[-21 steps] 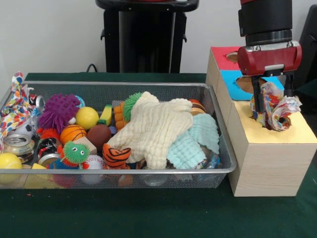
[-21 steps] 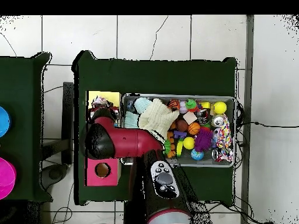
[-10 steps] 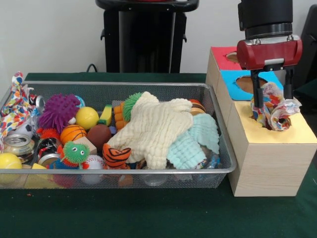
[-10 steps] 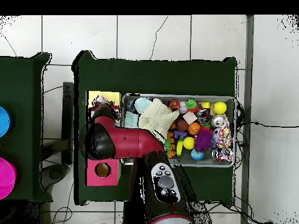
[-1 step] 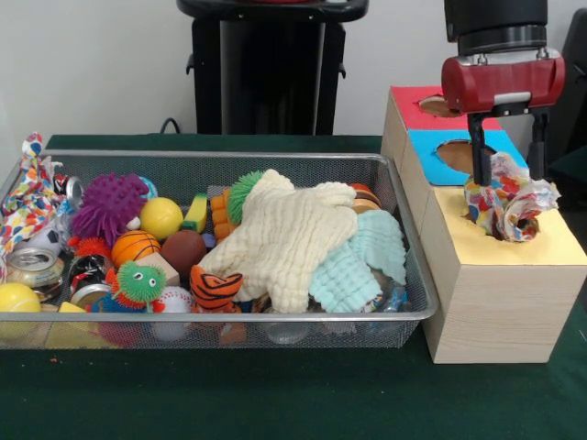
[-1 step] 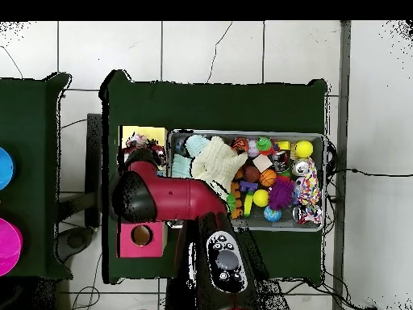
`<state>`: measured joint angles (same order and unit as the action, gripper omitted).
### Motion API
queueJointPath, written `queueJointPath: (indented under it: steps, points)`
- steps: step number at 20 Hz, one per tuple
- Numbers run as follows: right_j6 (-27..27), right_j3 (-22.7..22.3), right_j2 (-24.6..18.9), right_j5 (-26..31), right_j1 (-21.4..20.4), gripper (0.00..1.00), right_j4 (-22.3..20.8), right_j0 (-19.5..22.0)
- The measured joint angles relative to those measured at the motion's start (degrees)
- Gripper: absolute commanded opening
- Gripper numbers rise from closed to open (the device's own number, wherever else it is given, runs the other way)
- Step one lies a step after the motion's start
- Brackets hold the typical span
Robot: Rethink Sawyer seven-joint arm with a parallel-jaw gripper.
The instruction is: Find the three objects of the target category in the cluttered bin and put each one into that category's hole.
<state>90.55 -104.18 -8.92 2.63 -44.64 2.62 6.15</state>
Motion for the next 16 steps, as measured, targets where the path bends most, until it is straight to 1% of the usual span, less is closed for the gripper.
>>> queueJointPath:
  steps: [7,16]
  points:
    - [0.0,-0.35,0.72,0.62,-1.81,1.0,0.69,-0.96]
    - [0.0,-0.54,1.67,0.62,-2.21,1.0,1.91,-1.66]
